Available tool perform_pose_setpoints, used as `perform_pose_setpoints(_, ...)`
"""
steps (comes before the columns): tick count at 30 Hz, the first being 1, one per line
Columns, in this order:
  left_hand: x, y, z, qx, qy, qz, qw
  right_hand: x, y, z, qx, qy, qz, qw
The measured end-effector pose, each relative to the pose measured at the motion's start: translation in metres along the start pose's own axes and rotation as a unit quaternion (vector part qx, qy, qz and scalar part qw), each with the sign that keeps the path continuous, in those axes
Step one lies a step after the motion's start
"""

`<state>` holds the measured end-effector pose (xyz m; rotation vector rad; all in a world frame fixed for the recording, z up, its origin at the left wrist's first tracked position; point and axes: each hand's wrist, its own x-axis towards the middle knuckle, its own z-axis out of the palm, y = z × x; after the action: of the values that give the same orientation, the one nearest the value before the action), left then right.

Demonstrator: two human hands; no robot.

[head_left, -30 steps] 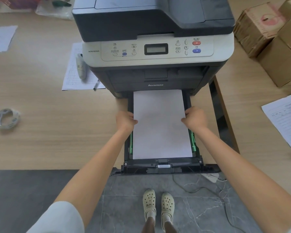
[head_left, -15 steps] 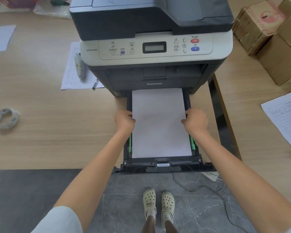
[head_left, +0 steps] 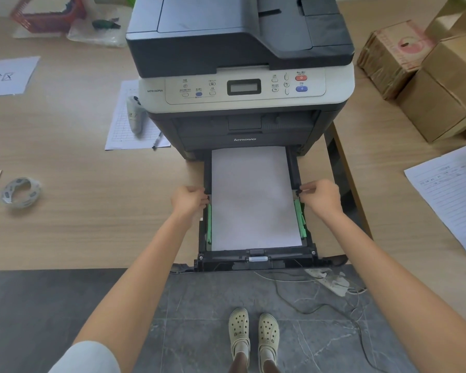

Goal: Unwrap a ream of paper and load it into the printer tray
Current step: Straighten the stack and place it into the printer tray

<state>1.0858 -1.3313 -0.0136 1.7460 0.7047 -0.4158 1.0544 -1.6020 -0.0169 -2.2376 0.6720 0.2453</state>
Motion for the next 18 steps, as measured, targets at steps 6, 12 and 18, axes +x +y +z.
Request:
perform_pose_setpoints(6,-0.035,-0.023,-0.016,-0.003,-0.108,0.014,0.994,-0.030,0.018,-0.007,0.148,-0.050,0.076,0.985)
perform_pose_setpoints(12,-0.061,-0.053,-0.011,-0.086,-0.099,0.022,0.991,-0.053,0.040,0.002,0.169,-0.082,0.106,0.977)
perform_pose_setpoints(18,-0.067,-0.061,-0.001,-0.077,-0.081,0.012,0.994,-0.066,0.042,0.010,0.206,-0.129,0.108,0.964)
